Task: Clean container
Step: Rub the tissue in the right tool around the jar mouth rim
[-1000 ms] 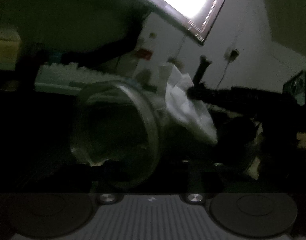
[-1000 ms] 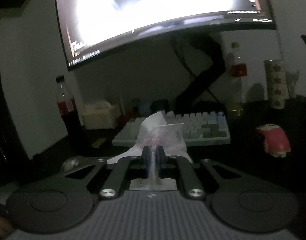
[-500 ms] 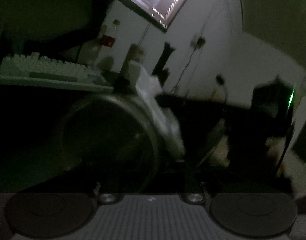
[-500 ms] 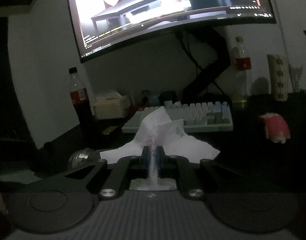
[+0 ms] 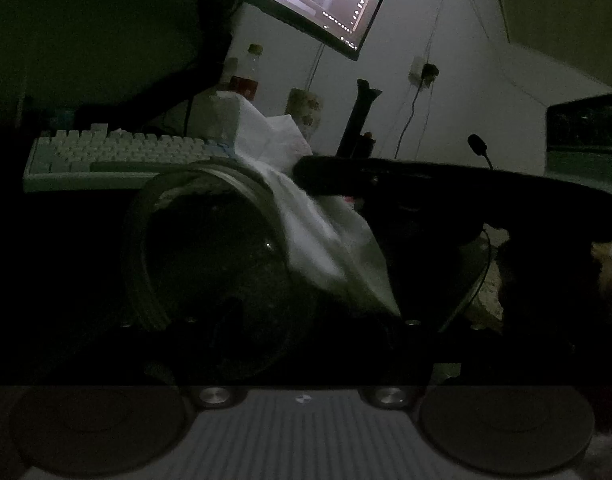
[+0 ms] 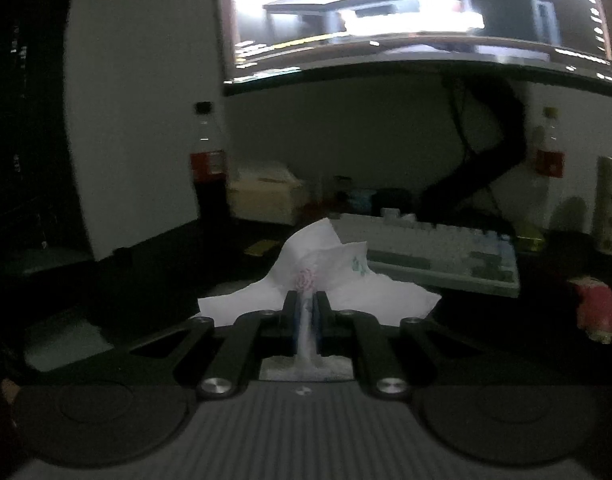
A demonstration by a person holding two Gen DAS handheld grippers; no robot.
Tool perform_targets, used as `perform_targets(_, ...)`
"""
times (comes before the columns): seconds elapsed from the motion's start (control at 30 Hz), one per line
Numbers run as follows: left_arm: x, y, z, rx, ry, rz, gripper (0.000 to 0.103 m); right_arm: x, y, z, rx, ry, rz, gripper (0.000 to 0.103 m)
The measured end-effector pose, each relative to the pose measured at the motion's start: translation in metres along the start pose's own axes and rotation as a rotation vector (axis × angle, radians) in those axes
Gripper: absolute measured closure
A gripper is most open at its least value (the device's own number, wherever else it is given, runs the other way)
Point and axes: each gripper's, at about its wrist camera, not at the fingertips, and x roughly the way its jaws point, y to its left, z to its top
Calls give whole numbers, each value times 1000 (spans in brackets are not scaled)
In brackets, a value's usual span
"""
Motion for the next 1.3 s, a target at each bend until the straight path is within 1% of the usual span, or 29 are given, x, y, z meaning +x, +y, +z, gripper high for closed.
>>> perform_targets(0.13,2,1,0,-14,-3,8,40,8,-29,4,102,21,-143,94)
perform_targets(0.17,2,2,1,-16,-4,9,40,9,-29,4,108,19,-153,94)
perform_targets(0.23,2,3,1,-23,-5,5,40,7,-18,1,79,0,-121,93)
perform_targets(0.33,1,3,1,-38,-9,11,40,2,4,-1,14,-9,15,93)
perform_targets(0.37,1,4,1,-44,-11,15,40,1,7,-1,2,-6,39,93)
perform_targets(0.4,1,4,1,-50,-12,19,40,1,9,0,-10,-5,45,93)
perform_targets(0.47,1,5,1,-59,-16,28,40,2,4,0,-1,-2,25,93)
perform_targets(0.57,0,7,2,-62,-22,44,40,9,-15,4,62,12,-45,93)
perform_targets(0.67,0,9,2,-66,-28,51,40,14,-28,8,104,21,-68,93)
perform_targets(0.73,0,10,2,-67,-30,55,40,15,-22,9,89,17,-71,93)
perform_targets(0.77,0,10,2,-66,-31,57,40,15,-18,9,75,13,-57,93)
perform_targets(0.87,0,9,2,-63,-34,62,40,14,-3,8,36,5,28,93)
perform_targets(0.9,0,9,1,-62,-35,62,40,14,0,8,24,5,42,93)
perform_targets(0.97,0,9,1,-62,-36,63,40,15,-1,8,22,8,39,93)
perform_targets(1.0,0,9,1,-64,-36,64,40,16,-3,9,26,10,22,93)
perform_targets(1.1,0,10,2,-67,-37,67,40,23,-16,11,46,16,-81,93)
perform_targets(1.17,0,10,3,-69,-37,69,40,25,-23,12,89,23,-101,93)
perform_targets(1.23,1,10,3,-68,-37,71,40,24,-17,12,78,19,-86,93)
perform_targets(1.27,1,9,3,-67,-36,71,40,23,-11,11,60,14,-57,93)
perform_targets(1.3,1,9,3,-66,-36,71,40,20,-5,10,46,9,-8,93)
